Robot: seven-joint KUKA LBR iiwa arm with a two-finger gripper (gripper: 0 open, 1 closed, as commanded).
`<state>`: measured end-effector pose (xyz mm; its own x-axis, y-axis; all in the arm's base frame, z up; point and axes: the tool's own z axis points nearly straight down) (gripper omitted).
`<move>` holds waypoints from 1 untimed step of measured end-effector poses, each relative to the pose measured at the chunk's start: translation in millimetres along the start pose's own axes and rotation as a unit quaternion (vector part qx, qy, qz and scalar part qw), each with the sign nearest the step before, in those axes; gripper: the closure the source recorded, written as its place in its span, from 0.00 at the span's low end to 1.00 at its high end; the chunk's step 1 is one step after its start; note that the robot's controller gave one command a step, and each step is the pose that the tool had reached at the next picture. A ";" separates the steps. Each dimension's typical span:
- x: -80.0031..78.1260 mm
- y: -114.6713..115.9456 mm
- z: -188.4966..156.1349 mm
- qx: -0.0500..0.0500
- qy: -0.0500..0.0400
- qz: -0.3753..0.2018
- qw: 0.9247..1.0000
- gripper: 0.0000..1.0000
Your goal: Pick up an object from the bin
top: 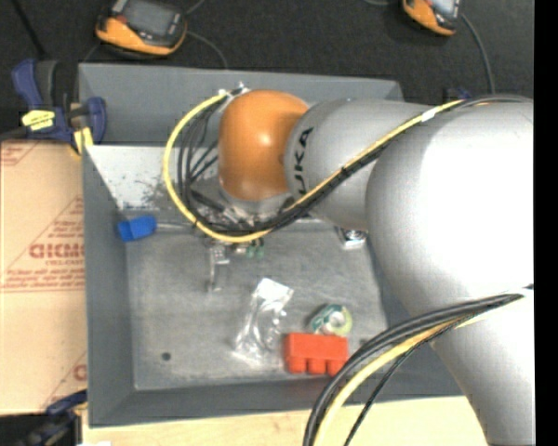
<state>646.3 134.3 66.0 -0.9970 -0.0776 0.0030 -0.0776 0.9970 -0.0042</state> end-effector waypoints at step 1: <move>-4.3 -62.4 -36.8 -0.001 -0.006 0.036 0.999 0.00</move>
Offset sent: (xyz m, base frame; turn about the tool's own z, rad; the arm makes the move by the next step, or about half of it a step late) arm 0.0063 -0.0568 0.0340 0.0665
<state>655.6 72.7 103.1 -0.9999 -0.0051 -0.0095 -0.0051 1.0000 -0.0019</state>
